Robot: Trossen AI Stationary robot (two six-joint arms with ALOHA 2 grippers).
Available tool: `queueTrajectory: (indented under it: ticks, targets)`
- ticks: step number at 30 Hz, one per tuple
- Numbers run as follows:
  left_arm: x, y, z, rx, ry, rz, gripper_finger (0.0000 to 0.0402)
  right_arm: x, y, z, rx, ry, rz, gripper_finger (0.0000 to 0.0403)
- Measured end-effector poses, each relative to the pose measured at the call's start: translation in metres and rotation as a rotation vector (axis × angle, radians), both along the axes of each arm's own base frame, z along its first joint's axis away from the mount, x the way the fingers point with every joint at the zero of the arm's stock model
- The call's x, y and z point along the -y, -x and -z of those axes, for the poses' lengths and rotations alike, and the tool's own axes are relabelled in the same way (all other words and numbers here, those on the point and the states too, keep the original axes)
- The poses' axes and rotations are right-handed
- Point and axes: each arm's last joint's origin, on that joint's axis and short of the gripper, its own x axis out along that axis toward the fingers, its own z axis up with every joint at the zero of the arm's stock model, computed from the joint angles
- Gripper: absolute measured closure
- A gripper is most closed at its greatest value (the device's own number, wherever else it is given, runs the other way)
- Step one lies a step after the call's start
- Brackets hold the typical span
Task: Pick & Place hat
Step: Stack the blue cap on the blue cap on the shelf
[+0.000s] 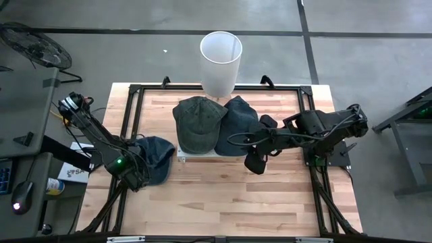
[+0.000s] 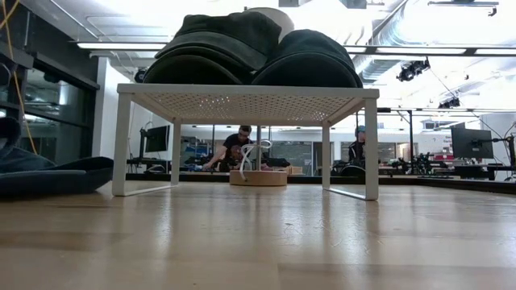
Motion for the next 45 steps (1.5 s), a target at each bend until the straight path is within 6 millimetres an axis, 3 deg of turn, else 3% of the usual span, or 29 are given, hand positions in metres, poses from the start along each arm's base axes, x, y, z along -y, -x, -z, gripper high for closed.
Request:
queueTrajectory:
  ticks: [9, 17, 36, 45]
  targets:
    - [0.007, -0.003, 0.000, 0.001, 0.108, 0.128, 0.0387, -0.001, 0.000, 0.000, -0.011, -0.034, -0.028, 0.0269]
    - [0.022, -0.012, -0.008, 0.064, 0.324, 0.380, 0.0389, -0.002, 0.000, 0.000, -0.019, -0.055, -0.052, 0.0269]
    - [0.048, -0.039, -0.071, 0.506, 0.371, 0.850, 0.0390, -0.009, 0.002, 0.001, -0.051, -0.041, -0.267, 0.0269]
    - [0.061, -0.047, -0.083, 0.704, 0.470, 1.021, 0.0390, -0.032, 0.002, -0.007, 0.071, 0.023, -0.433, 0.0269]
